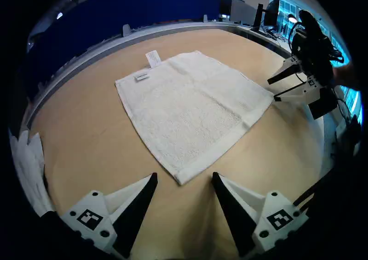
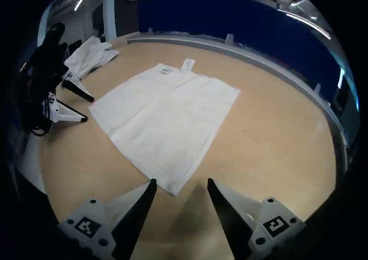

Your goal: Fold towel

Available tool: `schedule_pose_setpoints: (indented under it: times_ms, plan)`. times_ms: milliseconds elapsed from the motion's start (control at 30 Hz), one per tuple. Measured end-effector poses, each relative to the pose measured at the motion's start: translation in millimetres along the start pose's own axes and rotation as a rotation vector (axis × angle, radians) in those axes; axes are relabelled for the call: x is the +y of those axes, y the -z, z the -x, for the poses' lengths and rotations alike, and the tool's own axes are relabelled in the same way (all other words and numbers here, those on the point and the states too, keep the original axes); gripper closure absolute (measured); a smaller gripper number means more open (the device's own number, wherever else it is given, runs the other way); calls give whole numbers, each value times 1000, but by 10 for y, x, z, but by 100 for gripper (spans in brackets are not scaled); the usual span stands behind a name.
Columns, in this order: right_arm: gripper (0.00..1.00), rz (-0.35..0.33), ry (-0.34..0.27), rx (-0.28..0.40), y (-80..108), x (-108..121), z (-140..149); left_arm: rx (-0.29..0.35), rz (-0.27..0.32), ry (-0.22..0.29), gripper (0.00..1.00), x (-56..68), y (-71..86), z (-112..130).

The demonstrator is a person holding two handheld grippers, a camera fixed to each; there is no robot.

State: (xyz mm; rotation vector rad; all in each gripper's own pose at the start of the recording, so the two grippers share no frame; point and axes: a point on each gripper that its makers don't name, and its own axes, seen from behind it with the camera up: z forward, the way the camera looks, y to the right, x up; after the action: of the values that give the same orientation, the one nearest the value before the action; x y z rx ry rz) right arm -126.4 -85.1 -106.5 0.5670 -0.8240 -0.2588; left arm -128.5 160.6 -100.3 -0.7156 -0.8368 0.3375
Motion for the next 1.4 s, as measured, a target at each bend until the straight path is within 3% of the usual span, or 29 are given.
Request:
schedule_pose_setpoints:
  times_ms: [167,633,800,967,1100,1167,1233,1300,1400]
  plan:
    - [19,-1,-7,-1,-30,-32,35,2,-9,11,14,10,7,4]
    - [46,-1,-38,-19,-69,-11,51,-27,-14,13,34,12,14,19]
    - [54,-1,-52,-18,-88,10,41,-29,-12,9,47,16,5,13]
    - [72,-3,-58,-20,-92,14,27,-33,-8,3,49,14,0,15]
    - [77,-6,-59,-22,-92,3,27,-38,-7,-5,69,20,-5,9]
    - [81,-11,-59,-22,-92,-13,25,-40,-8,-4,71,23,-5,7]
    - [83,-22,-61,-23,-91,-37,26,-39,-21,4,83,-14,-7,7]
    - [83,-28,-62,-24,-91,-55,25,-38,-28,10,89,-33,-9,7]
    - [84,-30,-62,-23,-94,-66,16,-39,-26,15,90,-32,-11,7]
